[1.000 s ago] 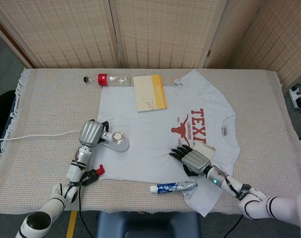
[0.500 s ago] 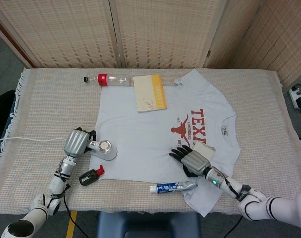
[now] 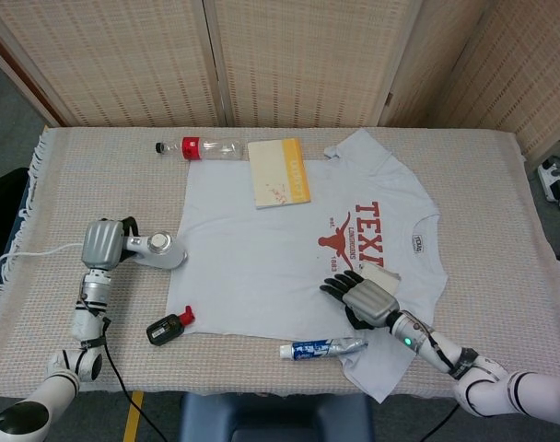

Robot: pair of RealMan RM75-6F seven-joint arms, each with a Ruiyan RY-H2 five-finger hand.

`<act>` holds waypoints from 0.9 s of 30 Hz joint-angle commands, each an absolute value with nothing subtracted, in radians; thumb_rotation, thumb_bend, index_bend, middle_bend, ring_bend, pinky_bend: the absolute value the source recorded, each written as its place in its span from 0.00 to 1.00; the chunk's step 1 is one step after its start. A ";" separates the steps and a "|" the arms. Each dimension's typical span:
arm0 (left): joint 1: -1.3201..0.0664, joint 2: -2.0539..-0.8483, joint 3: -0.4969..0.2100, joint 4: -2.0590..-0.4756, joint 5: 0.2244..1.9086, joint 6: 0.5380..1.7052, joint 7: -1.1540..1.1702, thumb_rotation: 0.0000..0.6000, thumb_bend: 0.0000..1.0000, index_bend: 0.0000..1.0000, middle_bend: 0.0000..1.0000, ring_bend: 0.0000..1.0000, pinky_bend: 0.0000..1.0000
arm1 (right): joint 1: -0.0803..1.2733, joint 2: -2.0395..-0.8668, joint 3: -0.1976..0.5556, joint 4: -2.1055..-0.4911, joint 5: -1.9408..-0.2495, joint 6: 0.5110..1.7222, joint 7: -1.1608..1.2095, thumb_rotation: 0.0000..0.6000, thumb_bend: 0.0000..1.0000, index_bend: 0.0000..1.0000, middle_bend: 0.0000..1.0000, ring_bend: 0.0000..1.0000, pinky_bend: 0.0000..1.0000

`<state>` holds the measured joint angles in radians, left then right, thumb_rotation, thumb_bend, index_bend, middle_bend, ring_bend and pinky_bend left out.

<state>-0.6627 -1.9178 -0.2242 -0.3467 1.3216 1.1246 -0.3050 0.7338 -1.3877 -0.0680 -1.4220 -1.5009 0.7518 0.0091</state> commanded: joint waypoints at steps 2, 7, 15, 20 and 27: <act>-0.660 -1.921 -0.274 -0.262 1.254 1.018 -0.298 1.00 0.34 0.87 0.96 0.81 0.64 | 0.733 -1.386 -0.067 -1.427 -1.499 0.751 0.001 0.78 0.89 0.00 0.02 0.00 0.00; -0.653 -1.925 -0.286 -0.226 1.233 0.967 -0.299 1.00 0.34 0.84 0.94 0.78 0.64 | 0.732 -1.386 -0.064 -1.434 -1.493 0.752 -0.010 0.79 0.89 0.00 0.02 0.00 0.00; -0.650 -1.924 -0.294 -0.251 1.219 0.924 -0.280 1.00 0.07 0.01 0.12 0.06 0.34 | 0.733 -1.383 -0.057 -1.448 -1.485 0.750 -0.029 0.79 0.89 0.00 0.02 0.00 0.00; -0.641 -1.891 -0.298 -0.302 1.214 0.927 -0.258 1.00 0.00 0.00 0.00 0.00 0.18 | 0.727 -1.369 -0.053 -1.460 -1.480 0.763 -0.036 0.79 0.89 0.00 0.02 0.00 0.00; -0.588 -1.806 -0.299 -0.450 1.201 0.971 -0.178 1.00 0.00 0.00 0.00 0.00 0.11 | 0.716 -1.340 -0.049 -1.475 -1.481 0.785 -0.034 0.79 0.89 0.00 0.02 0.00 0.00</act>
<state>-0.6116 -1.8384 -0.2986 -0.4020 1.2073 0.9487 -0.2136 0.7170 -1.3405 -0.0494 -1.4743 -1.4805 0.7835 -0.0341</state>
